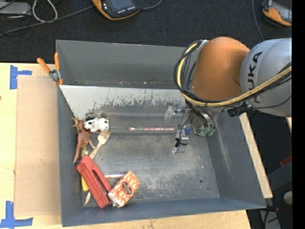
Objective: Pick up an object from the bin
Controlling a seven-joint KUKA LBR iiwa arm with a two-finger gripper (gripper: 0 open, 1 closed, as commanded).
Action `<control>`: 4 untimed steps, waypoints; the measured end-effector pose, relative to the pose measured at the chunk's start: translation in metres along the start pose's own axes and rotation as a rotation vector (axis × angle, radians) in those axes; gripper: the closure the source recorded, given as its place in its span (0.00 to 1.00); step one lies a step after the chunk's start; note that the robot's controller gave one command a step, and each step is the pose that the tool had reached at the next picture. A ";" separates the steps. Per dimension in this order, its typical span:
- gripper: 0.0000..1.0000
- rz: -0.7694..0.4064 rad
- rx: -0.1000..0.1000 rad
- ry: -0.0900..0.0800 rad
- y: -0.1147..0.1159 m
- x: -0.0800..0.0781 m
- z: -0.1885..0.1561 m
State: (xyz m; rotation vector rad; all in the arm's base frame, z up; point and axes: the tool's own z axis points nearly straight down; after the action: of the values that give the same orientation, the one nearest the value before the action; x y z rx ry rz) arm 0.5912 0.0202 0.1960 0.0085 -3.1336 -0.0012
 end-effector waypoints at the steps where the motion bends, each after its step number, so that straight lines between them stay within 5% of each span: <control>1: 0.00 0.000 0.000 -0.008 0.000 -0.002 -0.004; 2: 0.00 -0.077 0.000 -0.006 0.029 0.080 0.059; 3: 0.00 -0.046 0.000 -0.009 0.040 0.067 0.081; 4: 0.00 0.062 0.000 0.000 0.103 0.089 0.119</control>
Offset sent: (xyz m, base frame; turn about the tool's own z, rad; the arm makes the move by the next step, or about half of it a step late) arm -0.1134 0.0409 -0.0829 -0.1063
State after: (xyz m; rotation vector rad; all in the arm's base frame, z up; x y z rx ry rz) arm 0.5012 0.1231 0.0777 -0.0888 -3.1321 -0.0001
